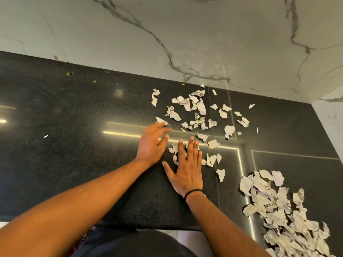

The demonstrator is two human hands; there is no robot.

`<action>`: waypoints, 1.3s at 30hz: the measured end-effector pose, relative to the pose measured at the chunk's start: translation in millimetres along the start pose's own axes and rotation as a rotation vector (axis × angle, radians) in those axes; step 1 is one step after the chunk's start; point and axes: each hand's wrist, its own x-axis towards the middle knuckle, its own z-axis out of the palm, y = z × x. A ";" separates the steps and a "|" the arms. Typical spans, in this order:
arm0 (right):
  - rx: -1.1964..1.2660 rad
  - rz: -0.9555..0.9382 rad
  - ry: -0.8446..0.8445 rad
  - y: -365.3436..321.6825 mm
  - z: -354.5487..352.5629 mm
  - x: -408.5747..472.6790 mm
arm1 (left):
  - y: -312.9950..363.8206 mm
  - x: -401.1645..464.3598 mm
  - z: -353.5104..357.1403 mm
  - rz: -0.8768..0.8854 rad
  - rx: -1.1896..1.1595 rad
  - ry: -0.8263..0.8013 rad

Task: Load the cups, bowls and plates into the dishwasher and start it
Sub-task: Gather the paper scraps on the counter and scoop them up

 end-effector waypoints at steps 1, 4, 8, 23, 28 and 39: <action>-0.019 -0.005 -0.007 -0.1 -0.4 3.1 | -6.0 12.0 -2.8 -0.039 0.066 0.050; -0.042 -0.017 -0.026 1.0 -1.9 14.1 | -21.9 57.3 -10.4 -0.197 0.218 -0.041; -0.014 0.012 -0.025 2.8 -1.6 24.5 | -42.6 114.5 -13.1 -0.322 0.353 -0.102; 0.101 0.167 0.106 12.9 0.1 49.2 | 23.9 83.0 77.3 0.219 0.184 -0.438; 0.025 0.171 0.092 12.9 -1.7 50.9 | 7.7 93.2 55.0 0.127 0.154 0.009; 0.026 0.170 0.100 19.4 6.4 54.7 | -18.1 121.9 41.3 -0.059 0.696 -0.205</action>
